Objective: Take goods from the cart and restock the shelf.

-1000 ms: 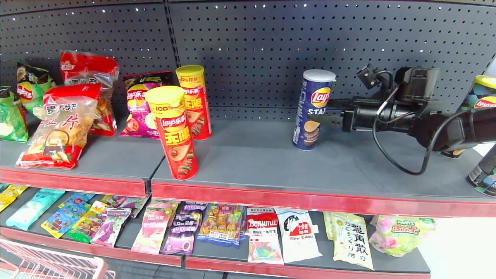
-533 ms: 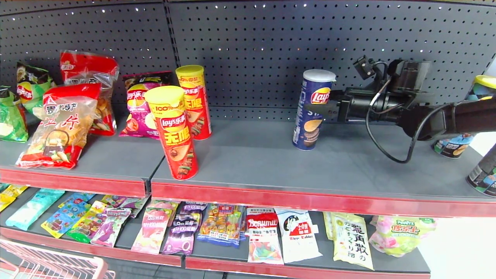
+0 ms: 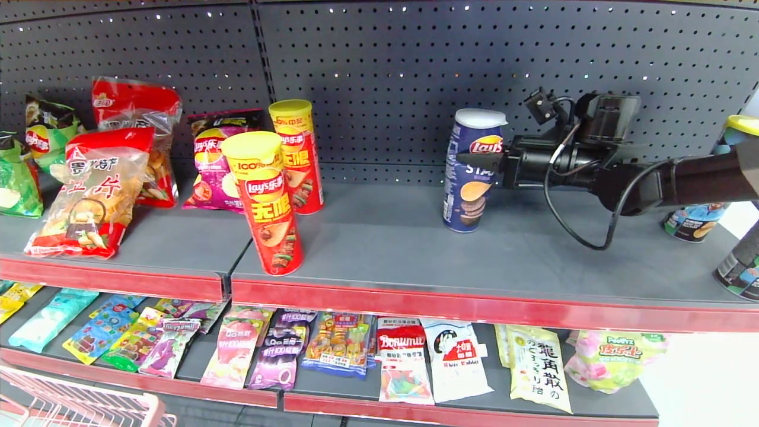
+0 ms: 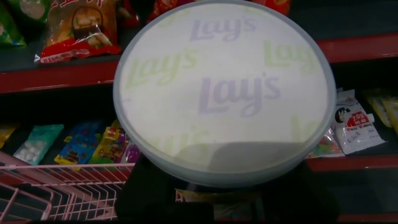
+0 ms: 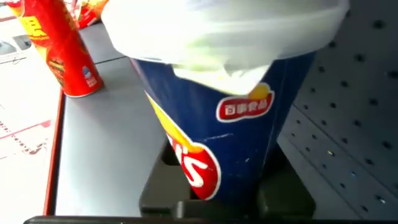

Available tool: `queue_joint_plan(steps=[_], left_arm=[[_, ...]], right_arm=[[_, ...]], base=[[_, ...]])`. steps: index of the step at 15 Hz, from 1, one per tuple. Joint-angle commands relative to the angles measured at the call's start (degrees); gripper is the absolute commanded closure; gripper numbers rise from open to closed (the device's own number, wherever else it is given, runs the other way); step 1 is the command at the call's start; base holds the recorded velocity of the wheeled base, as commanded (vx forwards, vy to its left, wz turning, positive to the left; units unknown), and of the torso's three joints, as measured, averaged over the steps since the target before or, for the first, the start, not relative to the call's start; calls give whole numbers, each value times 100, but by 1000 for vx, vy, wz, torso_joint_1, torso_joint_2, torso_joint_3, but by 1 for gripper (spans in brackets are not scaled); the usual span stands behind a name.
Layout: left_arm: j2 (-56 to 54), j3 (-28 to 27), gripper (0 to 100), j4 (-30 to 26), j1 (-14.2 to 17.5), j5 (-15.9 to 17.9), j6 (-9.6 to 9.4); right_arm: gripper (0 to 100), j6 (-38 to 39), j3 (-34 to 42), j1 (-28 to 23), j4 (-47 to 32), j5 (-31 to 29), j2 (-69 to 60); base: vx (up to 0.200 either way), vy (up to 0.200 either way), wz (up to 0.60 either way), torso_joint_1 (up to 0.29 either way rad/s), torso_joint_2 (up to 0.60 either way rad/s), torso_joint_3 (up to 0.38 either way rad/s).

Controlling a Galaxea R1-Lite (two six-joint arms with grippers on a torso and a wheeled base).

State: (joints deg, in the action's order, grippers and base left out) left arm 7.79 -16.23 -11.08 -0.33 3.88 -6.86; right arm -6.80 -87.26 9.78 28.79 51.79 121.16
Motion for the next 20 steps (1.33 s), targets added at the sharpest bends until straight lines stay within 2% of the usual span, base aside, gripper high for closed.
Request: queue_joint_plan(steps=[1, 3, 4, 5, 7, 8, 10, 13, 20], left_arm=[[3, 5, 100, 1, -2, -1, 10], [3, 5, 100, 1, -2, -1, 1], [3, -3, 100, 1, -2, -1, 1], [3, -3, 100, 1, -2, -1, 1], [30, -56, 100, 9, -2, -10, 1], [38, -74, 100, 9, -2, -19, 1], [65, -135, 100, 18, -2, -27, 10], [82, -162, 100, 18, -2, -27, 10], [65, -170, 100, 18, -2, -36, 10]], right_arm=[[100, -14, 60, 59, 3, -37, -110], [100, 21, 350, 139, -5, -494, -567], [100, 12, 719, 156, 12, -1048, -954], [100, 12, 921, 165, 12, -1188, -1147], [100, 47, 1668, 253, 65, -2155, -1789], [100, 74, 2011, 314, 91, -2436, -1991], [100, 214, 2829, 490, 267, -2639, -2501], [100, 302, 3655, 657, 1454, -2832, -2545], [100, 584, 4270, 1105, 1796, -3517, -2668]], base=[[0, 0, 0, 0, 0, 0], [0, 0, 0, 0, 0, 0], [0, 0, 0, 0, 0, 0], [0, 0, 0, 0, 0, 0], [0, 0, 0, 0, 0, 0], [0, 0, 0, 0, 0, 0], [0, 0, 0, 0, 0, 0], [0, 0, 0, 0, 0, 0], [0, 0, 0, 0, 0, 0]])
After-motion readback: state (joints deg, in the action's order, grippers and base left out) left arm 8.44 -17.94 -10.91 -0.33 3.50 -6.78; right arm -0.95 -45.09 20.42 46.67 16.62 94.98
